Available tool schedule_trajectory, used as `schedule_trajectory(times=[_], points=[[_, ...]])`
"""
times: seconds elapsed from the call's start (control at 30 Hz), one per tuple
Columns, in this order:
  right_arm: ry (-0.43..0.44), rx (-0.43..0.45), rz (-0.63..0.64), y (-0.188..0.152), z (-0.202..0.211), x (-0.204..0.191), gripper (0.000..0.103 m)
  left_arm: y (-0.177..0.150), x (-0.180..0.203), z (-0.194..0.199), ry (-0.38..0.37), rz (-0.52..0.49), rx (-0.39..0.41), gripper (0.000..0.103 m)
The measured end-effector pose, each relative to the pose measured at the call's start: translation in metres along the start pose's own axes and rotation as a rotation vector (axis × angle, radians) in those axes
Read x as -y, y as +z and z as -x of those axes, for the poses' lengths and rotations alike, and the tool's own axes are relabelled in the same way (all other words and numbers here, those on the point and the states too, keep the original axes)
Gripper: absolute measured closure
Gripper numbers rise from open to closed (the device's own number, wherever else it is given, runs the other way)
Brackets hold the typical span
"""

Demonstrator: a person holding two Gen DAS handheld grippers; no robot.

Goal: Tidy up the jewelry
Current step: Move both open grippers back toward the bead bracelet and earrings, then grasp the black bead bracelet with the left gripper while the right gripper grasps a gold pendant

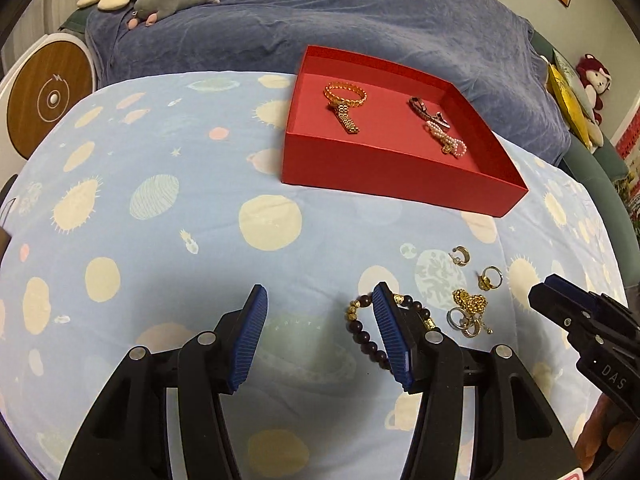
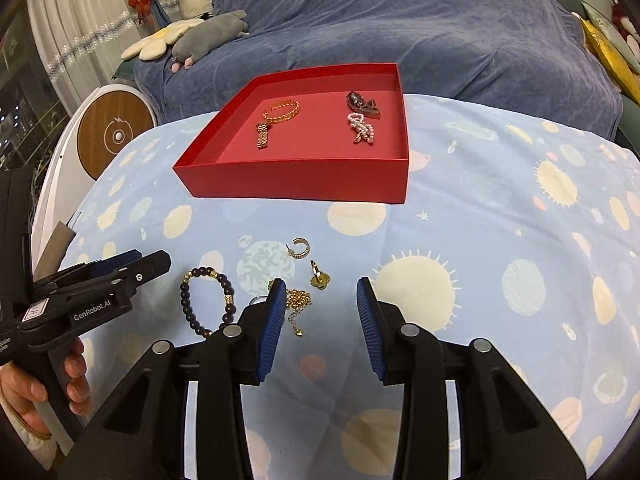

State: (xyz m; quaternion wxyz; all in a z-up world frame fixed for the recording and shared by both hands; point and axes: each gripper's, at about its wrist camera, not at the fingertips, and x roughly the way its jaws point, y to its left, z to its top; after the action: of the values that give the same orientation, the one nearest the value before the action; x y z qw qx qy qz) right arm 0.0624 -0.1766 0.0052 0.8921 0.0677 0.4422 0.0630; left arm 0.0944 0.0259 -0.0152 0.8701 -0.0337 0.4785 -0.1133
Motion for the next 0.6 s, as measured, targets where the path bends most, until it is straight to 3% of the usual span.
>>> schedule_trajectory(times=[0.13, 0.43, 0.6], points=[[0.000, -0.015, 0.006, 0.001, -0.012, -0.001, 0.070, 0.000, 0.006, -0.009, -0.022, -0.007, -0.014, 0.050], [-0.009, -0.037, 0.030, 0.004, -0.032, -0.007, 0.073, -0.002, 0.024, -0.025, 0.014, -0.076, -0.014, 0.055], [-0.014, -0.043, 0.038, 0.008, -0.040, -0.009, 0.076, -0.004, 0.029, -0.025, 0.014, -0.113, -0.005, 0.071]])
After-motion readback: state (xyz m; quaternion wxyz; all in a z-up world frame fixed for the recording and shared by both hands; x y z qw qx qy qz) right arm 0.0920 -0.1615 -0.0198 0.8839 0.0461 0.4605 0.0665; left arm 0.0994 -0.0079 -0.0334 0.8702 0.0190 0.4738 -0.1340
